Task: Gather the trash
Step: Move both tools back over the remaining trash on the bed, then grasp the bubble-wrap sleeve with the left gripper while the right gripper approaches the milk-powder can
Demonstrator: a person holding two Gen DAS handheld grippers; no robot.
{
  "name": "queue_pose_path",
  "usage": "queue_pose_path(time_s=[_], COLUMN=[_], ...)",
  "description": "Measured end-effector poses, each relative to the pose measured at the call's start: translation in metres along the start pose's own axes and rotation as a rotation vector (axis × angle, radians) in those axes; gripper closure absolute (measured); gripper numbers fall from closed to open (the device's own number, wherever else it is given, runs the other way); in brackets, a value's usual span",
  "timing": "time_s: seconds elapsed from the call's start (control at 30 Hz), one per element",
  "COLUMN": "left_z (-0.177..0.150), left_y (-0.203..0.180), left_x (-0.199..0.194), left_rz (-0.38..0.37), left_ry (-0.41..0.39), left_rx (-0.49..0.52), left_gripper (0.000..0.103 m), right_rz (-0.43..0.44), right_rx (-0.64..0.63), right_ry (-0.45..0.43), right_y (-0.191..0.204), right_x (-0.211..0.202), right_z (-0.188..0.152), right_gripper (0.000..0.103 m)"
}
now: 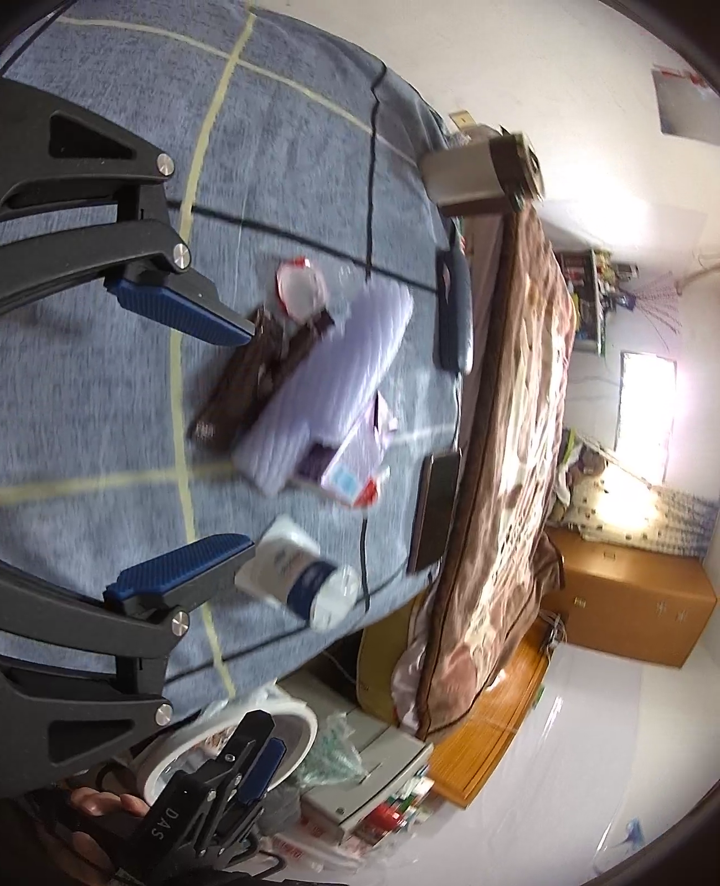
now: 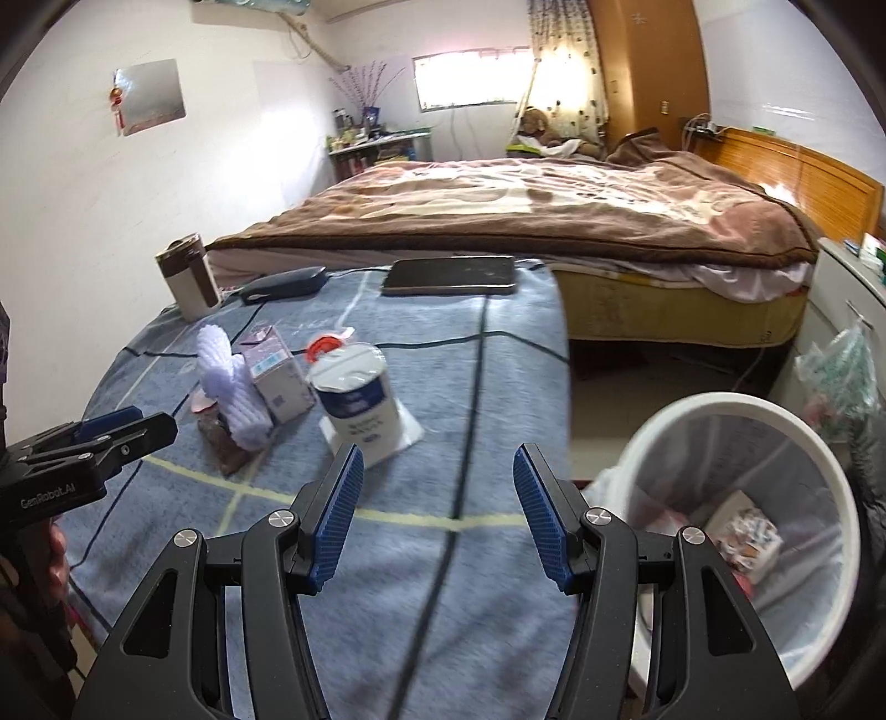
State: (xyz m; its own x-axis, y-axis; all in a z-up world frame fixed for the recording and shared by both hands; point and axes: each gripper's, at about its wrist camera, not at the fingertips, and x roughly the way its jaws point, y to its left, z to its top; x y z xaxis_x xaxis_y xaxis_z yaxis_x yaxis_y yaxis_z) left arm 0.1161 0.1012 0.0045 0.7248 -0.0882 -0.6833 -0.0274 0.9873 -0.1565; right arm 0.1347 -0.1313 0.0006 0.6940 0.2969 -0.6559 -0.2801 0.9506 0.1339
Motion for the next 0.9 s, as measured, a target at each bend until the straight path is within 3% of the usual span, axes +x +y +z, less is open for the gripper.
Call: queue_pose_path(time_s=[0.37, 0.57, 0.9], left_z=[0.021, 0.044, 0.063], left_y=[0.035, 0.044, 0.061], left_x=[0.026, 0.03, 0.06], left_rz=[-0.023, -0.029, -0.003], left_ry=[0.026, -0.002, 0.038], left_rx=[-0.112, -0.133, -0.221], left_gripper=[0.029, 0.027, 0.026], right_rz=[0.032, 0.033, 0.026], right_rx=[-0.03, -0.031, -0.04], right_ry=[0.042, 0.052, 0.071], right_y=[0.02, 0.026, 0.034], right_x=[0.034, 0.049, 0.065], right_z=[0.014, 0.021, 0.026], right_gripper=[0.043, 0.043, 0.043])
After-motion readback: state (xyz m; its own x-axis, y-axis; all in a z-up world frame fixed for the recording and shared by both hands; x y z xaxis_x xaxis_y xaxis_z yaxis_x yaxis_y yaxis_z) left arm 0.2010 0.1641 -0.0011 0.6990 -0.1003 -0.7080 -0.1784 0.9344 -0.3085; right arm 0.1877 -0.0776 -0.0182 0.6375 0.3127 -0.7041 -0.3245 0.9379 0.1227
